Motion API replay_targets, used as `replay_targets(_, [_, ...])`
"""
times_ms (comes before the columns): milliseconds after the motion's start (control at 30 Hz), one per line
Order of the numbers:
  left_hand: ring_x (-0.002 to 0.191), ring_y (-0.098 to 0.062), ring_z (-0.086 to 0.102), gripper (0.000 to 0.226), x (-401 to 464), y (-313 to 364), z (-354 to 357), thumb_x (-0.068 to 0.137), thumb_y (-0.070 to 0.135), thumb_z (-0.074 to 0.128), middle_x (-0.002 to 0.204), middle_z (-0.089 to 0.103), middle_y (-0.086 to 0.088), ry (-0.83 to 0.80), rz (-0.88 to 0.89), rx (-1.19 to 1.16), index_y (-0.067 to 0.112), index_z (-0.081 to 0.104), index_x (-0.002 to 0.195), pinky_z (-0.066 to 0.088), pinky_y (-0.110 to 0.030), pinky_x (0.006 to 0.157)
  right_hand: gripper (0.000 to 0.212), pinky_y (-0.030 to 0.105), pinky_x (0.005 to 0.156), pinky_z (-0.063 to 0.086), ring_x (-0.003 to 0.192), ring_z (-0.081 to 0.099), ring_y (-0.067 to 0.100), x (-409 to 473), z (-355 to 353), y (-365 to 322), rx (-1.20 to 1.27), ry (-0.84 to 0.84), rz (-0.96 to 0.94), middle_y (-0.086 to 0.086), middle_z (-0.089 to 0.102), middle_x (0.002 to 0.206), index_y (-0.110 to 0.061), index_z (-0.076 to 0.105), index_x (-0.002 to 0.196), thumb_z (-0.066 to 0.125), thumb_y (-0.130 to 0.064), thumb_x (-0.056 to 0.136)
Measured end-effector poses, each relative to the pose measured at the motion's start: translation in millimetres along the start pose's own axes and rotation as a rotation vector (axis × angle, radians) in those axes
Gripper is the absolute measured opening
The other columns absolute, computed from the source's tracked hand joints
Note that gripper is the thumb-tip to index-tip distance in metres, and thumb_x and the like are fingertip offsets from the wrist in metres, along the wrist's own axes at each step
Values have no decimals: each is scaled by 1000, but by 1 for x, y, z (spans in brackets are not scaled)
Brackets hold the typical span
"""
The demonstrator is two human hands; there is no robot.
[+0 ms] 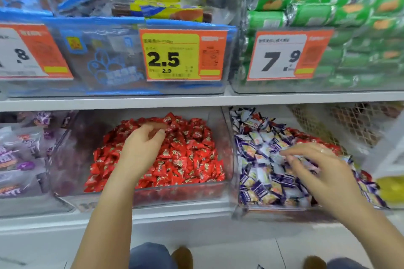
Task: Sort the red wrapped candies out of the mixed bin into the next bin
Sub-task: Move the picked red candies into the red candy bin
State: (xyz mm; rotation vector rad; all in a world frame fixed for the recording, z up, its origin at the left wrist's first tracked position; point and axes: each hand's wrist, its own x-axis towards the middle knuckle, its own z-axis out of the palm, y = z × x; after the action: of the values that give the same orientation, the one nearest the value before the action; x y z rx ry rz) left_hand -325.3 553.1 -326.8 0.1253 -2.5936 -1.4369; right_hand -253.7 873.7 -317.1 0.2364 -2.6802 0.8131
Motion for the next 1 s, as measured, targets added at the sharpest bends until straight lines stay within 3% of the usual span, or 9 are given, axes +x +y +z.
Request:
replay_targets(167, [84,7,60,20,-35,68,56,92,19,56,89,67,24,-119,316,37,36,67,94,42,-11,75,25,31,64,41,81,57,21,-25,-70,68,-120,311,281,-6,66,89,-29,69,91,48,-41,83])
replay_targets(300, [68,13,52,18,-60,134,108,92,22,54,84,65,23,-272,467,100,34,67,98,34,-7,63,24,36,75,43,97,61,27,-32,-98,124,-184,326,503,2,67,106,-18,66,109,60,-31,91])
replay_targets(367, [78,9,52,20,-59,164,145,94,29,51,103,62,22,-415,511,203,34,64,109,39,-17,73,34,33,70,41,91,62,25,-37,-95,142,-149,288,595,-1,66,106,-19,60,117,61,-36,88])
replay_targets(433, [107,-3,52,30,-43,182,190,95,35,50,121,56,13,-538,549,352,31,56,124,40,-23,90,32,33,68,42,88,63,26,-37,-85,154,-103,214,628,0,69,102,-21,61,116,60,-37,88])
replay_targets(500, [122,-11,46,42,-18,190,243,94,40,51,132,51,6,-677,553,433,29,48,134,36,-25,100,26,35,72,47,94,63,28,-32,-78,162,-136,123,630,3,71,101,-23,64,110,54,-36,91])
replay_targets(633, [129,-18,43,48,32,180,334,93,45,50,143,44,0,-843,434,561,23,47,136,33,-25,104,29,33,67,46,94,62,28,-27,-76,171,-206,90,578,5,68,102,-26,61,109,38,-35,95])
replay_targets(800, [123,-20,48,52,57,163,384,86,59,52,137,51,5,-883,291,638,29,53,129,37,-29,100,33,36,75,50,95,61,23,-29,-85,176,-166,23,504,-1,63,107,-26,54,113,29,-39,97])
replay_targets(933, [100,-16,59,15,48,178,397,88,44,56,111,64,3,-1127,297,642,32,60,94,44,-27,83,29,33,74,48,98,59,24,-24,-84,178,-201,23,486,0,60,111,-26,50,117,29,-37,99])
replay_targets(1000, [97,-17,63,22,42,188,390,89,45,55,110,66,1,-1298,271,653,26,63,98,47,-27,81,28,33,73,46,97,59,24,-23,-82,177,-215,24,489,0,60,110,-25,49,116,30,-36,100])
